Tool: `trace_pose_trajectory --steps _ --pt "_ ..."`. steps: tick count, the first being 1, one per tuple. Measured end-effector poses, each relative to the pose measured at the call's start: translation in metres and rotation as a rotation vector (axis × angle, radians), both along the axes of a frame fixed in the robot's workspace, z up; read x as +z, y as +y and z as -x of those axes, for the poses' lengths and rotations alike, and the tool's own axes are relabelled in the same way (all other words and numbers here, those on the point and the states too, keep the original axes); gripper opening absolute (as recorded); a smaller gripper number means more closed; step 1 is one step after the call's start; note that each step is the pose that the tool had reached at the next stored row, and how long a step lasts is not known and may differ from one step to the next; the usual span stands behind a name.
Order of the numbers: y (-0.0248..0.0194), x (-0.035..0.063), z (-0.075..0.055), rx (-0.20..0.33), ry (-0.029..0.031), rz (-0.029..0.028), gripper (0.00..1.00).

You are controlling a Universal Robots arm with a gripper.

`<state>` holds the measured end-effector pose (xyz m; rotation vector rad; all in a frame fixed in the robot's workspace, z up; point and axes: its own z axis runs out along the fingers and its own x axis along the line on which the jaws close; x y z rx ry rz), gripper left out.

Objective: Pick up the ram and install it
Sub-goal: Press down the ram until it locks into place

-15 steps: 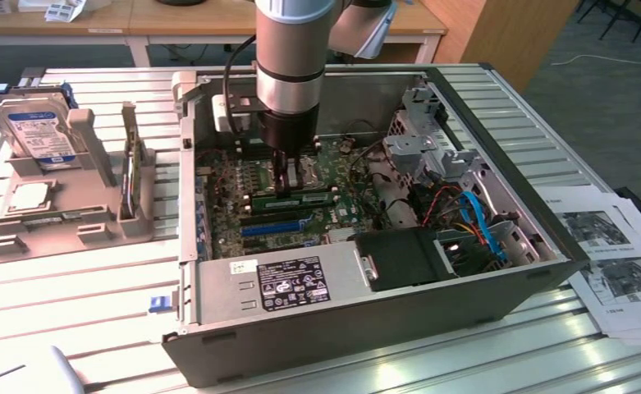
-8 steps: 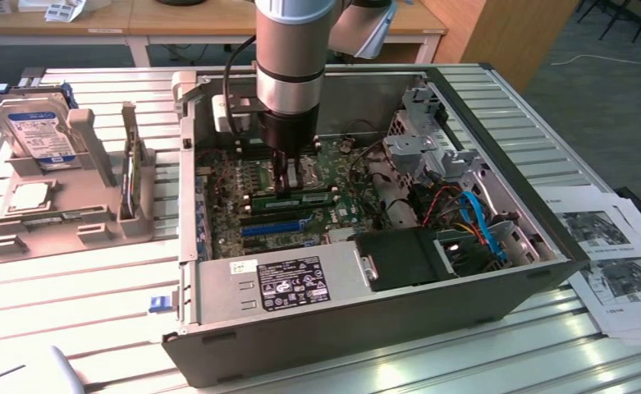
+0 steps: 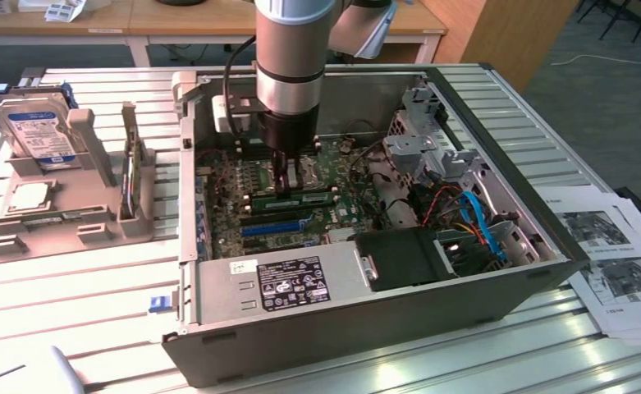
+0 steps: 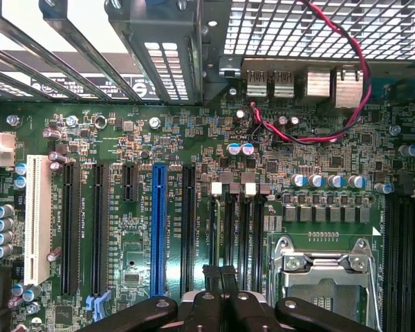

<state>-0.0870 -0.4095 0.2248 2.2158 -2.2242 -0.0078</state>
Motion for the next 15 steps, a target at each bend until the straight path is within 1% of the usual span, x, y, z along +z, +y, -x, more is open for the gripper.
trace_pose_trajectory --steps 15 --pt "0.0 -0.0015 0.0 0.0 0.0 -0.0001 0.1"
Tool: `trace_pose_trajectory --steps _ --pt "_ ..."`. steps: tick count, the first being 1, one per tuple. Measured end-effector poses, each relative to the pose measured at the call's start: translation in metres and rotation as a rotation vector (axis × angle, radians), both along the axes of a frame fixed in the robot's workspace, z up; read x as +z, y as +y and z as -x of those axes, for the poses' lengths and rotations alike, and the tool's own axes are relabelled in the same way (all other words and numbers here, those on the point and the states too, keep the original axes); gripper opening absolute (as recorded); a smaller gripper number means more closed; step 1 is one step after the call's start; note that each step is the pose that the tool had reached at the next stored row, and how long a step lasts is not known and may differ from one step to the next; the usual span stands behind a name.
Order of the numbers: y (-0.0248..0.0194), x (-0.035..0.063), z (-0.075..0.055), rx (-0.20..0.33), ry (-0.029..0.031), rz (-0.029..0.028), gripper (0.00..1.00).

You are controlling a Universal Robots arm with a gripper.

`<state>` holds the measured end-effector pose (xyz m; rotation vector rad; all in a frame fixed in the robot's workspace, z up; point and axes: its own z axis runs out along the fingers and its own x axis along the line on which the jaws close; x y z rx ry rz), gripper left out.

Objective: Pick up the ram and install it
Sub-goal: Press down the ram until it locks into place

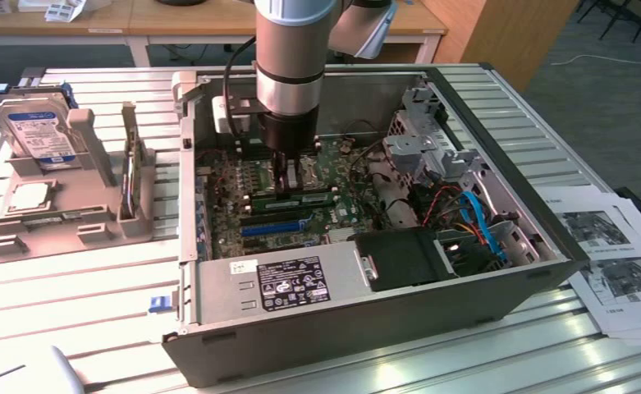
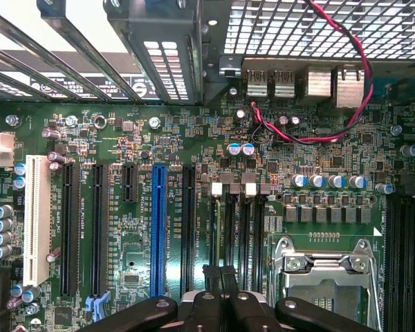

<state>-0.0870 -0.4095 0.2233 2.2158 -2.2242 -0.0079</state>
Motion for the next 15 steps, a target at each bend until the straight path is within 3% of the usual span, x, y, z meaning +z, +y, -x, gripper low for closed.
trace_pose_trajectory --steps 15 --pt "0.0 -0.0009 0.0 0.0 0.0 0.0 0.1"
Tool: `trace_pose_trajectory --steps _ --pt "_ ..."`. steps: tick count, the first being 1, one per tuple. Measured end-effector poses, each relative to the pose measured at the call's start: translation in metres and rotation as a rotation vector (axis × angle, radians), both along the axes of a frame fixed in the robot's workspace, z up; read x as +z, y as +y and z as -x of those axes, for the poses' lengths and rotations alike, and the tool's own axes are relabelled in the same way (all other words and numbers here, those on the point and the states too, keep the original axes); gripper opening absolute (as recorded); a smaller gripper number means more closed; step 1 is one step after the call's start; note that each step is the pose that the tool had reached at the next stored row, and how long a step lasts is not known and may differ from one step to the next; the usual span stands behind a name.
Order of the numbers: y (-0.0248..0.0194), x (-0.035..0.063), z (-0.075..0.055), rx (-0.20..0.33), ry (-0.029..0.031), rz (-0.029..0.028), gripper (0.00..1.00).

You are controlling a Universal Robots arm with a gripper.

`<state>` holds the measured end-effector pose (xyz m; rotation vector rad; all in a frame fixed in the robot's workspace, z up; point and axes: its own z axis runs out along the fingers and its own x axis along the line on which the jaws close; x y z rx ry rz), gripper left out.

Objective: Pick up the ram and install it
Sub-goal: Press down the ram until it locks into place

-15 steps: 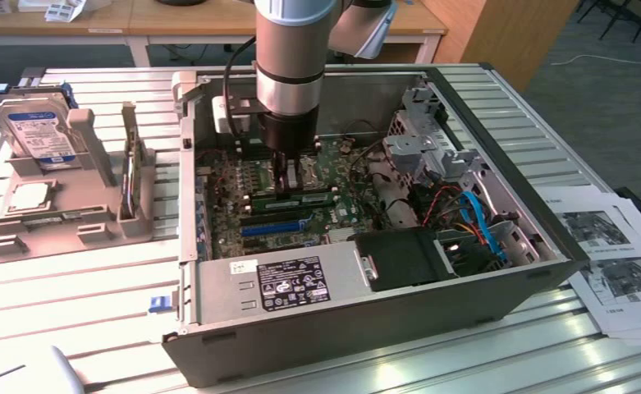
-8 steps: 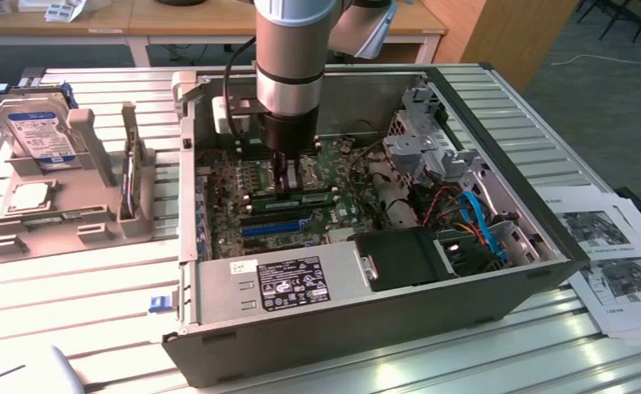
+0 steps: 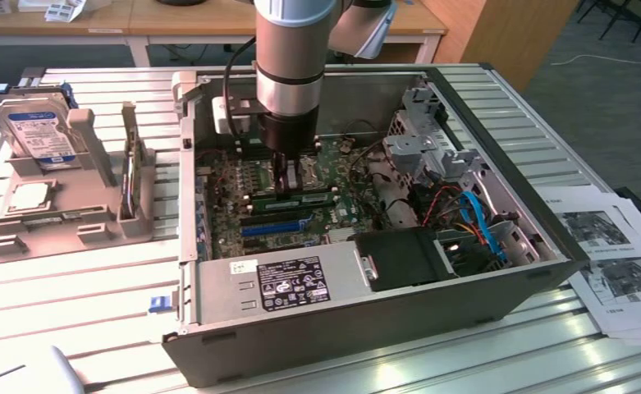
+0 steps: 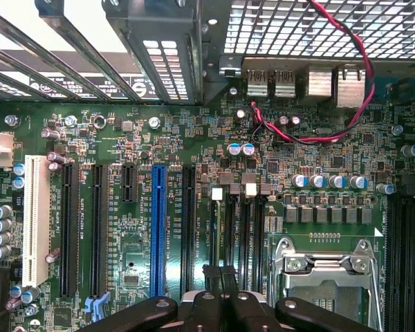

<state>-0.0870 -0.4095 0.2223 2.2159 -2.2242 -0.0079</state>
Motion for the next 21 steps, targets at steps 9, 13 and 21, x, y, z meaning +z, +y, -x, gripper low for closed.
trace_pose_trajectory --steps 9,13,21 --pt "0.0 -0.0002 0.0 0.0 0.0 0.0001 0.1" --pt "0.0 -0.0003 0.0 0.0 -0.0001 0.0 0.1" --pt "0.0 0.0076 0.0 0.0 -0.0002 -0.0002 0.1"
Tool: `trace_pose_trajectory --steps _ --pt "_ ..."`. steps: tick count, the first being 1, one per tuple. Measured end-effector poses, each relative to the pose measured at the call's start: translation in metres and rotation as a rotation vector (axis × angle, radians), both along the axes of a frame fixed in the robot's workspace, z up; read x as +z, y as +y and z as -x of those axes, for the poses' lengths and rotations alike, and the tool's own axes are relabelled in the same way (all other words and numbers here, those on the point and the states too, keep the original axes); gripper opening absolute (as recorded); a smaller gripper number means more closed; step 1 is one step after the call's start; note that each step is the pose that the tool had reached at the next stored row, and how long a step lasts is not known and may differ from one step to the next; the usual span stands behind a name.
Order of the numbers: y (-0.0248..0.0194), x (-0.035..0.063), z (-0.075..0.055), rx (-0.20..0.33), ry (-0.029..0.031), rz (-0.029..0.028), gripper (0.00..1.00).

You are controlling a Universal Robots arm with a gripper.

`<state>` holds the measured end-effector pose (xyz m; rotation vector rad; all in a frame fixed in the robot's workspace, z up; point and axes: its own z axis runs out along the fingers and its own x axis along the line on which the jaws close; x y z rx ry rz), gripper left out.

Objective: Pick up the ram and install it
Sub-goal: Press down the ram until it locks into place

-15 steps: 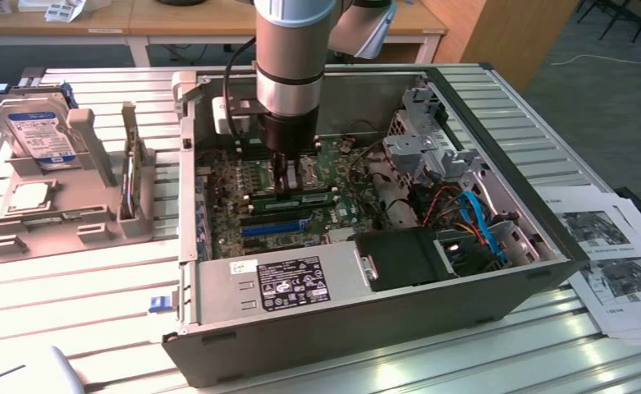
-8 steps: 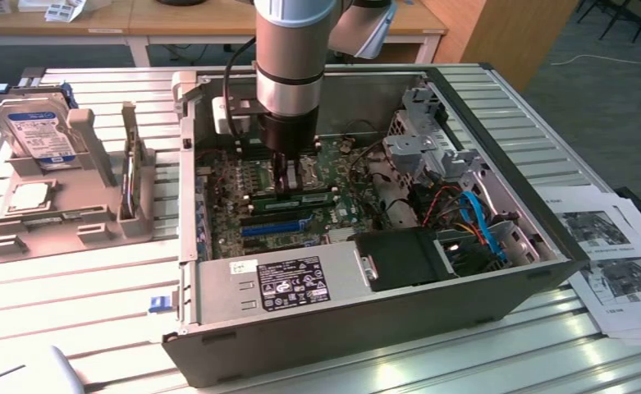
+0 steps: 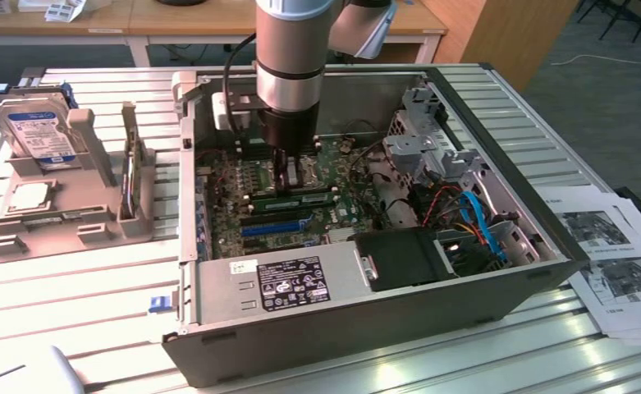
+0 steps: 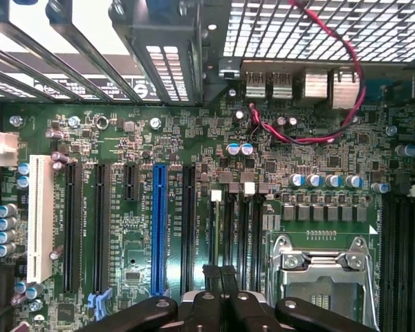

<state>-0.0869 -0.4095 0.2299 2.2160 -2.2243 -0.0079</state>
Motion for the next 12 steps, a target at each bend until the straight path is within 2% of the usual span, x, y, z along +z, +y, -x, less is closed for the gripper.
trace_pose_trajectory --steps 12 --pt "0.0 0.0242 0.0 0.0 0.0001 0.0001 0.1"
